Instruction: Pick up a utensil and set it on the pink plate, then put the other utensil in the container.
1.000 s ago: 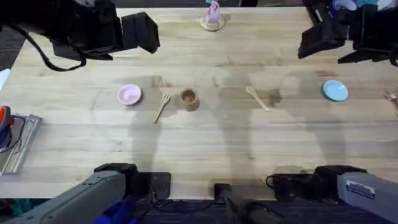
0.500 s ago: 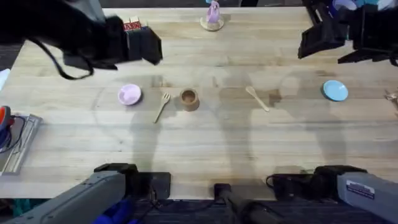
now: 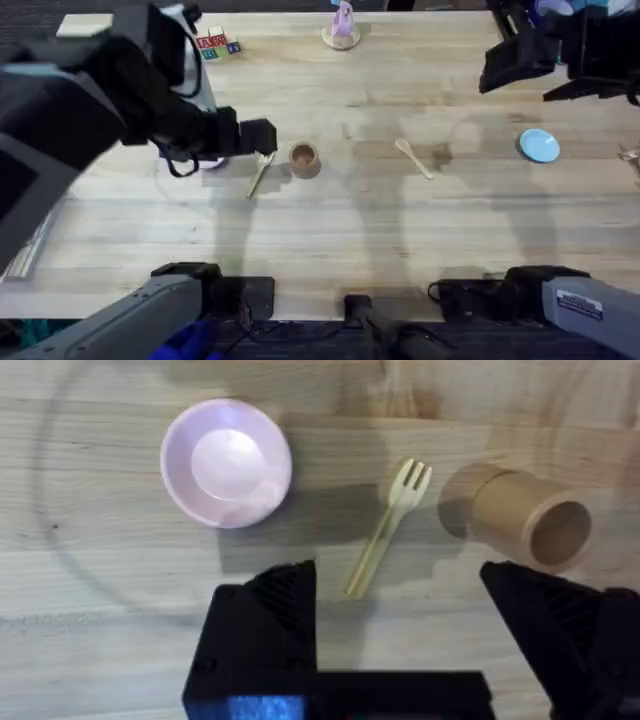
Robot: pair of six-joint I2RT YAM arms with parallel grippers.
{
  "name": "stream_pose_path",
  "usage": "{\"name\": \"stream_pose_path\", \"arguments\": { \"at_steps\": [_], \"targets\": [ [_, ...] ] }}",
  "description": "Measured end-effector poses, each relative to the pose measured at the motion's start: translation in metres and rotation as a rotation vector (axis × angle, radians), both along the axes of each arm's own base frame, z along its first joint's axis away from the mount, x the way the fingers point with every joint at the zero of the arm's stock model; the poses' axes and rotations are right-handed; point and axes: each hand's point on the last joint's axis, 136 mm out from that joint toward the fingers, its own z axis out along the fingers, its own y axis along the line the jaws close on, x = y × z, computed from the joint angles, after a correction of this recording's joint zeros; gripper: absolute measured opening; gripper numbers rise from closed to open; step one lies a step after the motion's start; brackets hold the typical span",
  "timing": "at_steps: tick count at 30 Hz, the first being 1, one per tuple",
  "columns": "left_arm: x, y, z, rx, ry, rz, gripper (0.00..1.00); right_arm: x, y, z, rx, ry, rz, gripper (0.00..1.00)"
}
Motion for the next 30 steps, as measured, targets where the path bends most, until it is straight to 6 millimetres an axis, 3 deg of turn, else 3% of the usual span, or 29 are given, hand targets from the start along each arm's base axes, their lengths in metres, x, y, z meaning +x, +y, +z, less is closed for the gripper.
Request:
{"name": "stream_pose_path", "arguments": {
  "at_steps": [6, 24, 30],
  "targets": [
    [-0.004, 0.000, -0.022, 0.001, 0.007, -0.003, 0.993, 0.000, 0.000, 0.000, 0.000, 0.000, 0.000, 0.996],
    [-0.007, 0.000, -0.035, 0.001, 0.013, -0.006, 0.995, 0.001, 0.000, 0.000, -0.004, -0.005, 0.008, 0.996],
    [-0.009, -0.010, -0.051, 0.015, 0.072, -0.074, 0.996, 0.003, 0.000, 0.001, -0.004, -0.013, 0.008, 0.996]
  ]
}}
